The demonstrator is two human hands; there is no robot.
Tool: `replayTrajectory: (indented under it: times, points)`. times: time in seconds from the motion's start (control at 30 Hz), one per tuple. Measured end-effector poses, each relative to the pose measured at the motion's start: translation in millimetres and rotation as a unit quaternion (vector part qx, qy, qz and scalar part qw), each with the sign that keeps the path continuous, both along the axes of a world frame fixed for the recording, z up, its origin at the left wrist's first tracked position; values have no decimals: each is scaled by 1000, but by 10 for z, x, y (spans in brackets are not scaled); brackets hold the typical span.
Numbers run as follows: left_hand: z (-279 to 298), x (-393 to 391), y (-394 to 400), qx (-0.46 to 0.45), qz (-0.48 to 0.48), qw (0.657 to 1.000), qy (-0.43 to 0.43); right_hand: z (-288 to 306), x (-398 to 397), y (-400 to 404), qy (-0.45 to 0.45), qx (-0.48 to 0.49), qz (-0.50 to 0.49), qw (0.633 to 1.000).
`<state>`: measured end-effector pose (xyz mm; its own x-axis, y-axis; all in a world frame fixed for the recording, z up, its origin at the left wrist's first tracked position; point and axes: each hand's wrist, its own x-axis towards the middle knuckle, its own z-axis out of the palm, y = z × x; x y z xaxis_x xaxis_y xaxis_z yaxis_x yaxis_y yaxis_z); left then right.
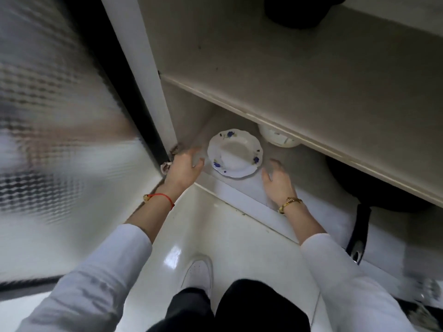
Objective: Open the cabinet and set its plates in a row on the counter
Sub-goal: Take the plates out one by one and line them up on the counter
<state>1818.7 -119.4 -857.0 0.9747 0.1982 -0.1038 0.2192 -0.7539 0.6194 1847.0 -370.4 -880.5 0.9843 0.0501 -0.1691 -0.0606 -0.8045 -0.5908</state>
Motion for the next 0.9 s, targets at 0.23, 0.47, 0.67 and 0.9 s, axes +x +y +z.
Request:
replayTrajectory:
  times: [0.23, 0.47, 0.67, 0.9]
  points:
    - [-627, 557, -13, 12, -12, 1000, 26, -584, 522, 20, 13, -43, 36, 998]
    - [-959, 812, -102, 8, 2, 998, 65, -872, 801, 24, 39, -33, -5, 999]
    - [-1127, 877, -78, 6, -8, 996, 88, -994, 876, 54, 36, -13, 5, 999]
    - [-1202, 811, -115, -1, 14, 994, 108, -998, 794, 83, 38, 9, 8, 999]
